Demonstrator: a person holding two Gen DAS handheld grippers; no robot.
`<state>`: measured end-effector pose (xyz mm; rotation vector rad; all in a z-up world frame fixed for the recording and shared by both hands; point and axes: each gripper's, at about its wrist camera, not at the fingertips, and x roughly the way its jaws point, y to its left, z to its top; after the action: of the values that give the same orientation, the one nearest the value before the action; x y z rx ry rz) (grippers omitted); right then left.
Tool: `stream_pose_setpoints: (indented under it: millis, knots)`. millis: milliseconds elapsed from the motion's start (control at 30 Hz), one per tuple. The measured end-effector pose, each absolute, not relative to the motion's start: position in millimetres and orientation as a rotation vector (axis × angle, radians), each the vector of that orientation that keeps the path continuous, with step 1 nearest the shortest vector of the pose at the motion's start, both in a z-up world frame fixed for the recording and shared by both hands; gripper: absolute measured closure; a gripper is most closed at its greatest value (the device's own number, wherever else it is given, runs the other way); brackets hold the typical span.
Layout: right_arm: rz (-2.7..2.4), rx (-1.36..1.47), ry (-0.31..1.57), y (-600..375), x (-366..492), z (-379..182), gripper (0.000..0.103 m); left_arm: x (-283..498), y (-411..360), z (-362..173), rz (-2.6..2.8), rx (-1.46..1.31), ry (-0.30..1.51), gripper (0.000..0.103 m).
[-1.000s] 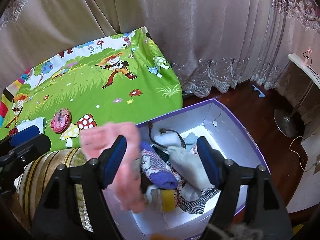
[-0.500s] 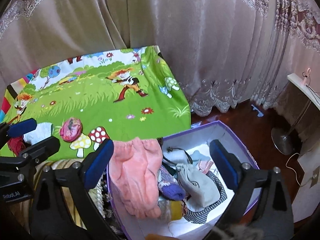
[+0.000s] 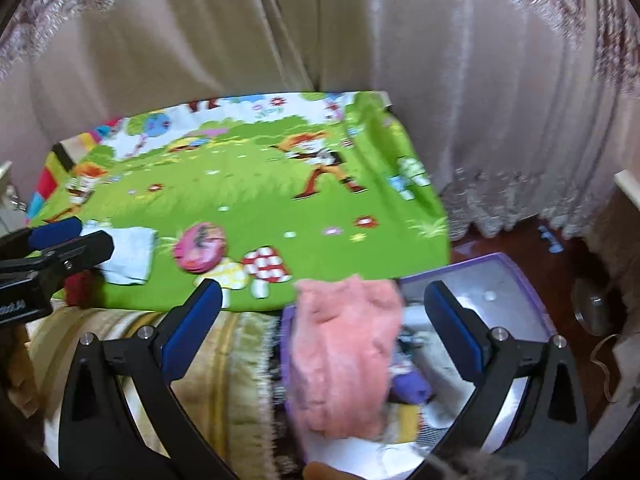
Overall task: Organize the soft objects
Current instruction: 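Move both open grippers back over the bed toward the remaining items, then grasp the white towel with the left gripper while the right gripper grasps the pink round pouch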
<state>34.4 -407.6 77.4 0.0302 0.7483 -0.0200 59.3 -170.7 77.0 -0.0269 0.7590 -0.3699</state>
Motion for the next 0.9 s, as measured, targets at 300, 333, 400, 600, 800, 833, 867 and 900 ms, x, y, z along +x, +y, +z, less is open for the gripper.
stream_pose_setpoints:
  millis: [300, 333, 400, 600, 800, 833, 867, 900]
  knots:
    - [0.051, 0.047, 0.797, -385.3, 45.4, 65.9, 0.001, 78.6, -104.1, 68.2, -0.273, -0.072, 0.799, 0.024]
    - [0.055, 0.044, 0.802, -382.6, 48.0, 64.3, 0.001, 81.2, -98.3, 66.8, -0.264, -0.068, 0.807, 0.024]
    - [0.066, 0.046, 0.813, -379.2, 52.6, 62.2, 0.001, 88.3, -87.0, 64.1, -0.247, -0.054, 0.828, 0.025]
    - [0.105, 0.062, 0.855, -364.6, 67.5, 52.2, 0.001, 118.4, -57.8, 56.6, -0.194, -0.017, 0.904, 0.025]
    - [0.128, 0.049, 0.888, -351.0, 81.1, 42.6, 0.001, 156.9, -36.0, 48.5, -0.180, -0.031, 0.981, 0.025]
    - [0.129, 0.045, 0.895, -348.8, 84.2, 40.7, 0.001, 163.1, -34.9, 46.2, -0.182, -0.026, 0.999, 0.025]
    - [0.127, 0.041, 0.900, -346.7, 87.3, 39.4, 0.001, 169.5, -34.2, 43.6, -0.193, -0.023, 1.018, 0.025]
    - [0.127, 0.037, 0.905, -344.9, 90.2, 37.9, 0.001, 177.3, -34.4, 39.2, -0.210, -0.022, 1.042, 0.025]
